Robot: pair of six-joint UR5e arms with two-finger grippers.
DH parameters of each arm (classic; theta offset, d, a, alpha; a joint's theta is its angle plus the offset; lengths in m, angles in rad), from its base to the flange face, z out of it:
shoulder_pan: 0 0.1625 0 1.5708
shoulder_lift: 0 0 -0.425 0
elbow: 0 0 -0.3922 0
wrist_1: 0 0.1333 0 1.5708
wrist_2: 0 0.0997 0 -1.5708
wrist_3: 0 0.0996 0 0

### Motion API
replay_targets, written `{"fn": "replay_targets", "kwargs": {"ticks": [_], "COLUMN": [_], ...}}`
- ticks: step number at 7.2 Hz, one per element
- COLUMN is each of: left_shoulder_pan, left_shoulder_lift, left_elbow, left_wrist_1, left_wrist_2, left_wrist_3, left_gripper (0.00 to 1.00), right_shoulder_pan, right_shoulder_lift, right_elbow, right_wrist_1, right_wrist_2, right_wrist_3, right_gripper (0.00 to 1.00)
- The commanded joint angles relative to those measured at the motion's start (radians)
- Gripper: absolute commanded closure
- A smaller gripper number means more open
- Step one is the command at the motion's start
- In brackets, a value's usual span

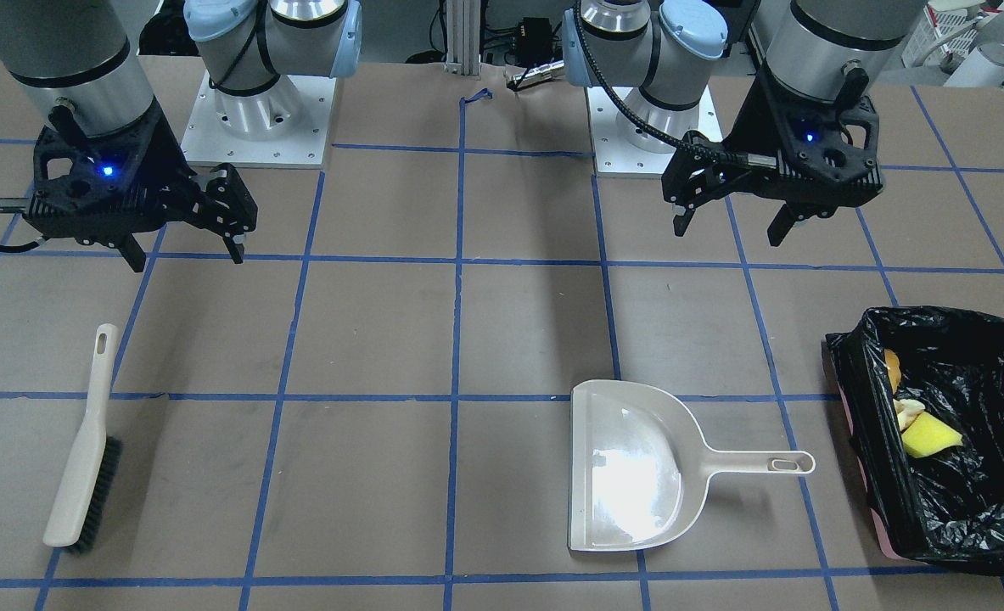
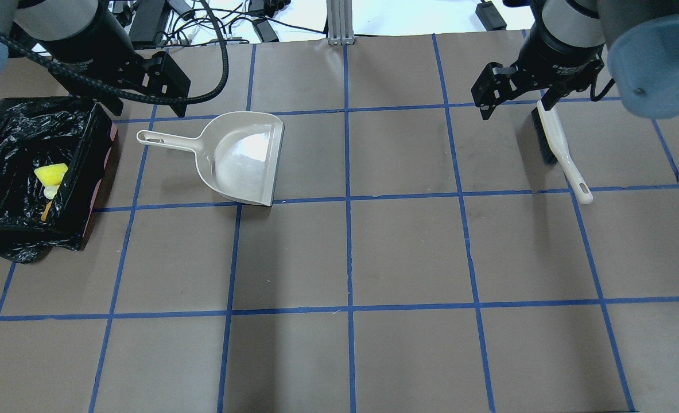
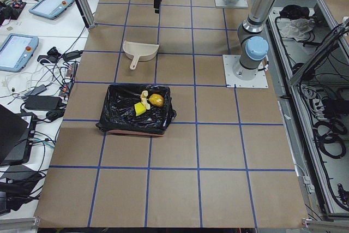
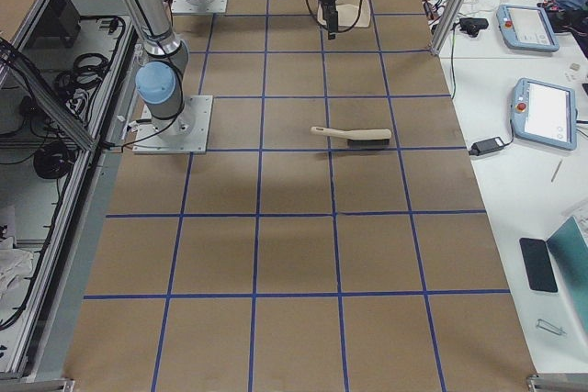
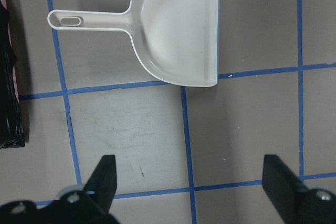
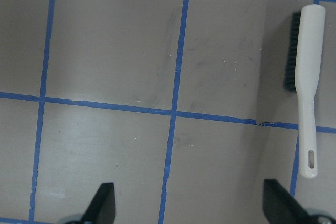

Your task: Sweep and dump trash into bin

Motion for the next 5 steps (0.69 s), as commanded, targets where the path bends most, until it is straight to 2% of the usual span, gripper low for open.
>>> {"fn": "replay_targets", "kwargs": {"ticks": [1,5], "left_shoulder_pan": [-0.002,0.0], "left_shoulder_lift": [0.0,0.006], "left_elbow": [-0.002,-0.002], "left_wrist_1": [0.0,0.002], "left_wrist_2": [-0.003,0.003], "left_wrist_3": [-0.002,0.013], "left_gripper": [0.0,0.0], "right_shoulder_pan": [0.0,0.0], "right_shoulder_lift": [0.0,0.0], "right_elbow": [0.0,0.0], "right_wrist_1": [0.0,-0.002], "right_wrist_2": [0.0,-0.002], "right_wrist_3": [0.0,0.0], "right_gripper": [0.0,0.0]}}
